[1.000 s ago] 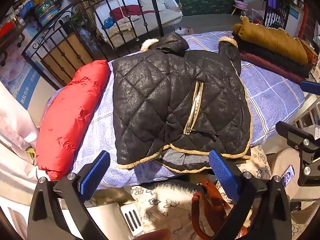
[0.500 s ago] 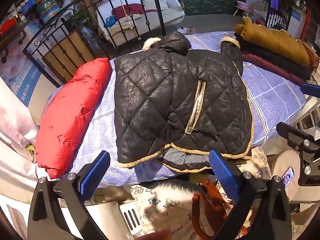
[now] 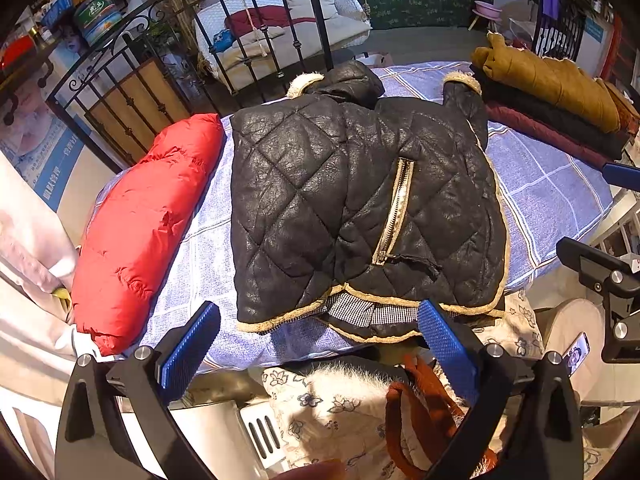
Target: Fold large clothes
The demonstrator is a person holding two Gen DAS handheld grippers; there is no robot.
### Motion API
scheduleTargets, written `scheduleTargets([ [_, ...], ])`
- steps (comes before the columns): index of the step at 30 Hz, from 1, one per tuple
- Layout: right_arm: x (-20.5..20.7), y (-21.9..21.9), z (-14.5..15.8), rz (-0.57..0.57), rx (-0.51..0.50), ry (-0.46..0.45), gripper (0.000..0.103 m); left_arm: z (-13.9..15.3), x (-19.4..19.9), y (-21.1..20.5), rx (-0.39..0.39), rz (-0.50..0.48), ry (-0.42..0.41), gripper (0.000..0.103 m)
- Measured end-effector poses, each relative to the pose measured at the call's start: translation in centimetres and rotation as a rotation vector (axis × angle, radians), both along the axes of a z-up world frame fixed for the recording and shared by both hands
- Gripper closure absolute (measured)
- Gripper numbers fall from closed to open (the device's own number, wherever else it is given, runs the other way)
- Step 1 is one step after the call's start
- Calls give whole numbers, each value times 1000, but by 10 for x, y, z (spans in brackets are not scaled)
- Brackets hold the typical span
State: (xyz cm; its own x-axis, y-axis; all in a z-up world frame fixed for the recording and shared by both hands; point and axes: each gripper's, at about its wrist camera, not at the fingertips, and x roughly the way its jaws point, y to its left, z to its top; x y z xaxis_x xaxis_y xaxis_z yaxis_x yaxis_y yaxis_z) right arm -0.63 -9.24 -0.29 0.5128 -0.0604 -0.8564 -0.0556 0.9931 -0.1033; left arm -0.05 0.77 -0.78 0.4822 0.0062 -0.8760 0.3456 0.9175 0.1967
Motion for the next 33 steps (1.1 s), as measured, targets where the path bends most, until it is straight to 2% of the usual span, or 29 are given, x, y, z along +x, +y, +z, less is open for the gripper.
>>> scheduleTargets([
  [33, 2, 0, -1, 11, 11, 2, 5, -2, 2, 1, -6, 9, 6, 6],
])
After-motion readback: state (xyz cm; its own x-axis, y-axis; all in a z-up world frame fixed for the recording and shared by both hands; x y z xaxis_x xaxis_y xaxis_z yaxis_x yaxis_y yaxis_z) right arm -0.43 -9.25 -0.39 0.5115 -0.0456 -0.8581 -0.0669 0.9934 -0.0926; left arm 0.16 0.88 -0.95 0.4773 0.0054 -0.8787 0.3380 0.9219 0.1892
